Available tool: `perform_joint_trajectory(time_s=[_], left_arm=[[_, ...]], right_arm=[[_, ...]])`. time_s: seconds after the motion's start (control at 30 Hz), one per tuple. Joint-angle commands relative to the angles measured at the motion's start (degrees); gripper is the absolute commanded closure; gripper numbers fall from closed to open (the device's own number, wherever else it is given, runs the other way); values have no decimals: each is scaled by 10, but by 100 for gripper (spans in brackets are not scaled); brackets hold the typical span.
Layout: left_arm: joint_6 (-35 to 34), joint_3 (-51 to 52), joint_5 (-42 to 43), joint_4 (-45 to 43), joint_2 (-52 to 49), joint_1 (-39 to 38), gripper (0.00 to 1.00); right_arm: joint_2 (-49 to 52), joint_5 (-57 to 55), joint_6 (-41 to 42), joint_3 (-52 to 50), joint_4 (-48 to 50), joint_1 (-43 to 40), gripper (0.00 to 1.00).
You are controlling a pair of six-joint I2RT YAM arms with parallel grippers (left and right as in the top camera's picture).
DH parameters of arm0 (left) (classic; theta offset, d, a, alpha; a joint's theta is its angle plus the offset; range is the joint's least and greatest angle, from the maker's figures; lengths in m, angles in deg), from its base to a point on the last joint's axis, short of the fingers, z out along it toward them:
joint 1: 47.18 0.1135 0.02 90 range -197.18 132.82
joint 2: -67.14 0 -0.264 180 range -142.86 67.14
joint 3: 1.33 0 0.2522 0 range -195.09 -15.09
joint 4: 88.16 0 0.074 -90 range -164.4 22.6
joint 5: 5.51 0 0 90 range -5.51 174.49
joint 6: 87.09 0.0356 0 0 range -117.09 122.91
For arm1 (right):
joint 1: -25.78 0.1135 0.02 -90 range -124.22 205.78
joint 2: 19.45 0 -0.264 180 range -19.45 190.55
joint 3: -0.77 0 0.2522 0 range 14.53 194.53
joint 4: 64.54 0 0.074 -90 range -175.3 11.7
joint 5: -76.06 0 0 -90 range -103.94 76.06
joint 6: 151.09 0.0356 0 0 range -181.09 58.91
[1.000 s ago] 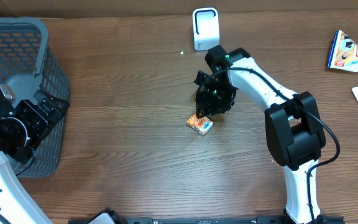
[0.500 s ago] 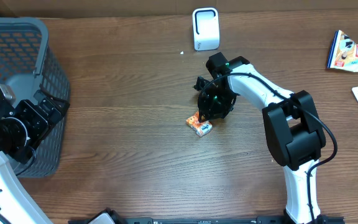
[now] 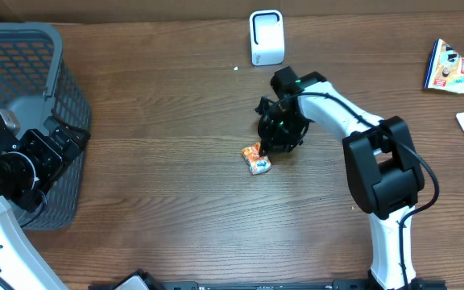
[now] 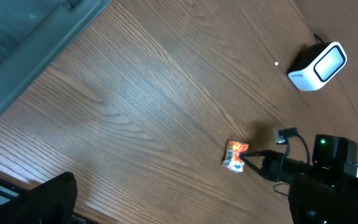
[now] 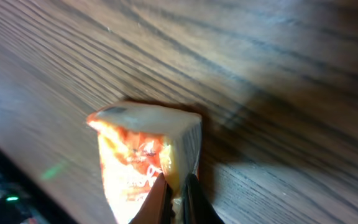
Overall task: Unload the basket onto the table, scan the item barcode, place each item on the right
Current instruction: 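Lift the tissue pack and hold it in front of the scanner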
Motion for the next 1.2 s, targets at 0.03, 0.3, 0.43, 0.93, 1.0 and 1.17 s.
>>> perform_joint_trajectory(time_s=[0.03, 0.3, 0.43, 0.93, 1.0, 1.17], left_arm=[[13, 2, 2, -1, 1, -4, 0], [13, 2, 2, -1, 1, -4, 0], [13, 2, 2, -1, 1, -4, 0], [13, 2, 2, -1, 1, -4, 0], [13, 2, 2, -1, 1, -4, 0], [13, 2, 2, -1, 1, -4, 0]], right_arm=[[1, 131, 9, 28, 13, -56, 96], [1, 403, -19, 33, 93, -152, 96], [1, 500, -19, 33, 153, -167, 96], [1, 589, 265, 33, 494, -170, 96], [1, 589, 280, 33, 509, -170, 96], [1, 589, 282, 33, 513, -170, 96]])
